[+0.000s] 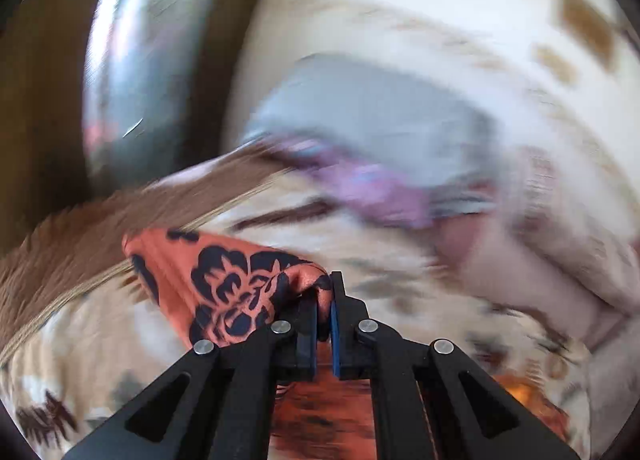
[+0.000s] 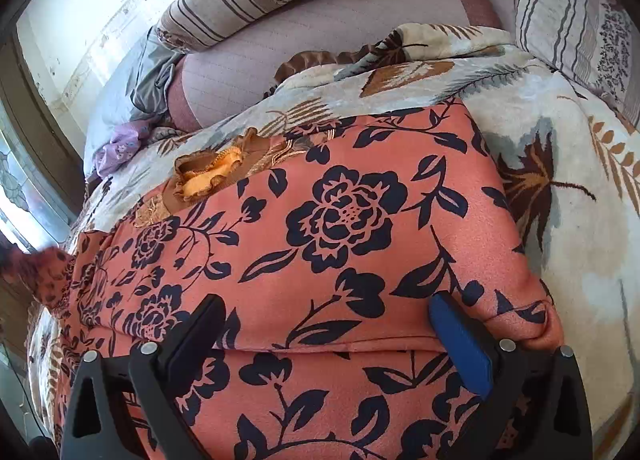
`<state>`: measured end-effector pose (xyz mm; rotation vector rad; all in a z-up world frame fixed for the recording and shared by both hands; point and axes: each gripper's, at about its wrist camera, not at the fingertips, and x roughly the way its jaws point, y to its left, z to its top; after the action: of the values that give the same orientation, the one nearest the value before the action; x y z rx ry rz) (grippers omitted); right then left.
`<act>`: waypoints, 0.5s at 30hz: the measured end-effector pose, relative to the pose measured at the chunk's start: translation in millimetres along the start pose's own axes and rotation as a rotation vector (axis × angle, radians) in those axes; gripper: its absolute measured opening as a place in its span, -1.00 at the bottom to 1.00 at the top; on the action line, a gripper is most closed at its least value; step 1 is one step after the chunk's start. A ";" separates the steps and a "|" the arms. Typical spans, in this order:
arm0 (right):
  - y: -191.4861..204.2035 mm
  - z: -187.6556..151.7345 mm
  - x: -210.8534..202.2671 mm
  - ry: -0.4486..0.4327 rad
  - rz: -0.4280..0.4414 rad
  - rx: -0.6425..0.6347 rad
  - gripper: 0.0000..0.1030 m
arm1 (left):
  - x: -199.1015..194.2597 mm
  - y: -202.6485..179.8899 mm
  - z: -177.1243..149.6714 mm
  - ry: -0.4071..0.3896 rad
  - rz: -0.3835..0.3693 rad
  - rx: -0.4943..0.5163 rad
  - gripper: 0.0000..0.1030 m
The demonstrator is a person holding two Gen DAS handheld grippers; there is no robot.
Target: Fold small clothes
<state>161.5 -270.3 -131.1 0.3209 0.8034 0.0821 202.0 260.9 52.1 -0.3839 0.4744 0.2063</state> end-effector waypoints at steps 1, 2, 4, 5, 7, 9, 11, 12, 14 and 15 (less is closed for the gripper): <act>-1.6 0.2 -0.1 -0.003 0.011 0.008 0.99 | -8.9 -32.5 4.2 -0.012 -0.067 0.045 -0.91; -3.3 0.1 0.5 -0.008 0.023 0.017 0.99 | -22.3 -72.8 0.0 -0.022 -0.150 0.102 -0.91; -7.2 0.4 -1.6 -0.016 0.048 0.037 0.99 | -39.1 -141.7 -17.9 -0.009 -0.277 0.193 -0.91; -10.0 0.2 -2.5 -0.021 0.065 0.050 0.99 | -43.5 -176.1 -32.4 0.025 -0.344 0.232 -0.91; -13.5 0.4 -4.2 -0.029 0.090 0.069 0.99 | -44.3 -228.7 -65.3 0.101 -0.443 0.290 -0.89; -16.4 0.6 -5.7 -0.035 0.112 0.086 0.99 | -32.5 -274.3 -108.3 0.225 -0.511 0.365 -0.82; -19.5 1.1 -6.8 -0.039 0.137 0.103 0.99 | -7.1 -298.8 -154.3 0.361 -0.505 0.446 -0.57; -22.1 1.5 -8.4 -0.043 0.154 0.117 0.99 | 7.5 -300.6 -174.0 0.428 -0.456 0.481 -0.10; -28.6 1.7 -15.9 -0.046 0.199 0.161 0.99 | 24.2 -287.5 -199.7 0.526 -0.343 0.526 0.02; -31.7 1.2 -21.0 -0.046 0.213 0.183 0.99 | 22.5 -272.1 -199.8 0.515 -0.324 0.512 0.02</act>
<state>146.2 -304.7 -125.7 0.5791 0.7303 0.2013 217.2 -64.8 -38.0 0.0005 0.9342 -0.3364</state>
